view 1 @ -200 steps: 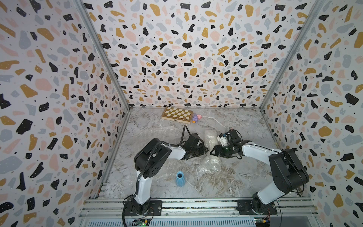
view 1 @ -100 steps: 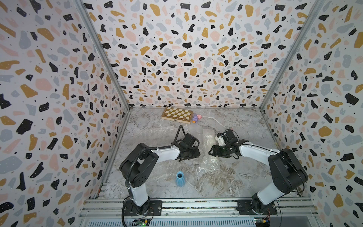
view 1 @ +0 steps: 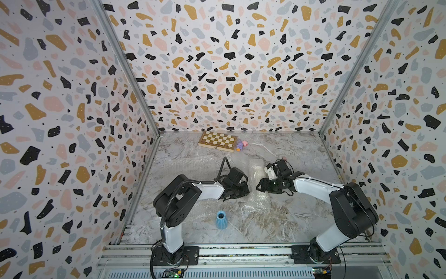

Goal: Wrap vases in bubble wrap
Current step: Wrap the vase in bubble wrap.

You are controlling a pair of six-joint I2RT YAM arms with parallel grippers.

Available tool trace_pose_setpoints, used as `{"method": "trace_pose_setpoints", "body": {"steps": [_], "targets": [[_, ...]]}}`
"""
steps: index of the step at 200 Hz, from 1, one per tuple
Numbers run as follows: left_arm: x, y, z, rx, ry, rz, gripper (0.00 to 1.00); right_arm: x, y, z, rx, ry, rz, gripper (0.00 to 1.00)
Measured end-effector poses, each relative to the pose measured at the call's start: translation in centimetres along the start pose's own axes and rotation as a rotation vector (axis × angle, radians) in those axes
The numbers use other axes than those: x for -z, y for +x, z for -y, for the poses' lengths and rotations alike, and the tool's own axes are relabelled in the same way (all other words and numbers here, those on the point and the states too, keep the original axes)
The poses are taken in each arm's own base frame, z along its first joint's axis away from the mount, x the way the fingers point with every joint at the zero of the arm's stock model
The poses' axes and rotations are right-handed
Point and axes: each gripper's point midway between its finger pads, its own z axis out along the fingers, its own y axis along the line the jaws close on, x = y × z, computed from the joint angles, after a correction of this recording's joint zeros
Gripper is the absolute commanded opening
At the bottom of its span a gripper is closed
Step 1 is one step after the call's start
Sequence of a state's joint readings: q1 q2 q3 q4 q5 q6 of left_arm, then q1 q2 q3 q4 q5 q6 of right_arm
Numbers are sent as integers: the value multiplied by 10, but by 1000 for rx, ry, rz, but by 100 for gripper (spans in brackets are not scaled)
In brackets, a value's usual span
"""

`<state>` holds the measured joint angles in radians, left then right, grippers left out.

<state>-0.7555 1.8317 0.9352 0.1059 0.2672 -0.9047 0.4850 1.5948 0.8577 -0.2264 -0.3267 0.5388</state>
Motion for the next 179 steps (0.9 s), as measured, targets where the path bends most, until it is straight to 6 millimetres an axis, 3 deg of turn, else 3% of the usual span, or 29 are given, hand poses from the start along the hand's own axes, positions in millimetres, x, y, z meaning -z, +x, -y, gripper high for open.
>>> {"method": "trace_pose_setpoints", "body": {"steps": [16,76,114,144,179], "targets": [[6,-3,5,-9,7,14,2,1,-1,1,2,13,8,57],[15,-7,23,-90,35,24,0,1,3,-1,-31,11,30,57],[23,-2,32,-154,29,-4,0,3,18,-7,-102,-44,31,58],[30,3,34,-210,14,-37,0,1,29,-19,-158,-77,33,65],[37,10,35,-272,17,-68,0,6,38,-18,-211,-91,42,75]]}}
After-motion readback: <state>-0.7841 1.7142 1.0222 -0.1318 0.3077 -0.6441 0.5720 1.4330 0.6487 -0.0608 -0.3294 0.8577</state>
